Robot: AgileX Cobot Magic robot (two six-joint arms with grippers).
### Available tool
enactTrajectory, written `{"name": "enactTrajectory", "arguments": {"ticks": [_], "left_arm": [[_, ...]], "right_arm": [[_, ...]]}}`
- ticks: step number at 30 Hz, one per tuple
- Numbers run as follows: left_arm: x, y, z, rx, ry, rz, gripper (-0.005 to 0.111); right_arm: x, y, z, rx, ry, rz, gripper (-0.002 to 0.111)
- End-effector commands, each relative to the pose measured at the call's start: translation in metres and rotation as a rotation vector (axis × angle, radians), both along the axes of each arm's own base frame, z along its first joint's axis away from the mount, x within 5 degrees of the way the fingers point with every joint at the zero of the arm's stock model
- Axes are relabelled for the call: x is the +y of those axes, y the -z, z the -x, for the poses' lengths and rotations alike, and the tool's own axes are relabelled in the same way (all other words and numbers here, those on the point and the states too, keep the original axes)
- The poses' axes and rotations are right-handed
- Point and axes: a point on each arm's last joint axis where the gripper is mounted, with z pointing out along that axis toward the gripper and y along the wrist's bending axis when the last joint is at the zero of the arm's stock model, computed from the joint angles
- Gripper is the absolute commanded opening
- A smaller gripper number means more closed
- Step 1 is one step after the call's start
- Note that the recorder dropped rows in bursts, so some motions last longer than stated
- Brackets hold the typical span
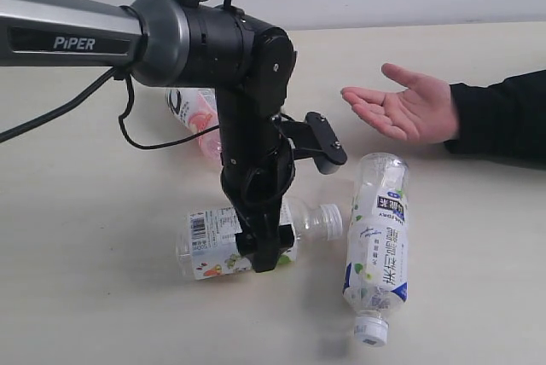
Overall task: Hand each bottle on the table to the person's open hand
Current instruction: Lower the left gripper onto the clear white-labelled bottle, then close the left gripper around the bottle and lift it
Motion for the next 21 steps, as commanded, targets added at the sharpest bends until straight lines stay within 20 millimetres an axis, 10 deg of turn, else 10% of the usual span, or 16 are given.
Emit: {"name": "enactTrajectory", "arguments": {"ticks": [1,10,21], "left_arm": [[-0.0005,-0.0005,0.0009,-0.008,-0.001,0.002,0.075],[0.003,-0.0009,0.0043,0.03,0.004,-0.036,0.003],[0.0065,-0.0022,0.0061,0.048,0.013,-0.072,0.0]], "right_arm": [[-0.0003,0.0008,0.0001,-0.005,0.006,-0.005,0.0],[-0.0003,0.0008,0.0001,-0.005,0.006,-0.005,0.0],[-0.0003,0.0008,0.0001,-0.005,0.006,-0.005,0.0]]}}
